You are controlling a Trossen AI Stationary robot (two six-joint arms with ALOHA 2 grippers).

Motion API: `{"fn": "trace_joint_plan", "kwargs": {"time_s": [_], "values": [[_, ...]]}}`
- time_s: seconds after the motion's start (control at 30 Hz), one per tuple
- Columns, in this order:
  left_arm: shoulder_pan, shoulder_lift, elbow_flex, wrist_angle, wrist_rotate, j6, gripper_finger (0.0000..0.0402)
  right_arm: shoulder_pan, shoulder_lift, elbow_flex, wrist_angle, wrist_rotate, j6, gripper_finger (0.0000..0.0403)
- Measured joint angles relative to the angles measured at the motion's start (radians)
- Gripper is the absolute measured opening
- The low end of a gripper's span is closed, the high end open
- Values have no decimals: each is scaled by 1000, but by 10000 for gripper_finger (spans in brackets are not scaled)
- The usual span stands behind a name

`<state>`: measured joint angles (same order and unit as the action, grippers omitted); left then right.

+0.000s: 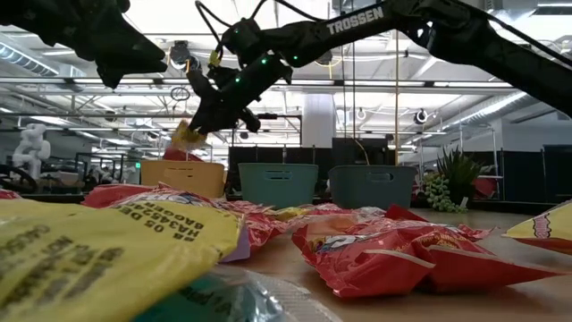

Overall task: Sort candy
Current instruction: Put the yellow candy into the yellow bin, then put the orange gummy candy into the green bin

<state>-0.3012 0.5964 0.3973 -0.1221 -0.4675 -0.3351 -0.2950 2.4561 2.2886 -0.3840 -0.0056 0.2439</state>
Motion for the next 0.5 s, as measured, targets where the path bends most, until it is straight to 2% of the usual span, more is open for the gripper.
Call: {"fn": "trace_joint_plan", "kwargs": {"time_s": [0.27,0.5], "values": [[0,0,0,1,0,0,141,0,-2,0,4,0,-6,184],[0,0,0,0,0,0,141,0,-2,0,-13,0,-13,207]]}}
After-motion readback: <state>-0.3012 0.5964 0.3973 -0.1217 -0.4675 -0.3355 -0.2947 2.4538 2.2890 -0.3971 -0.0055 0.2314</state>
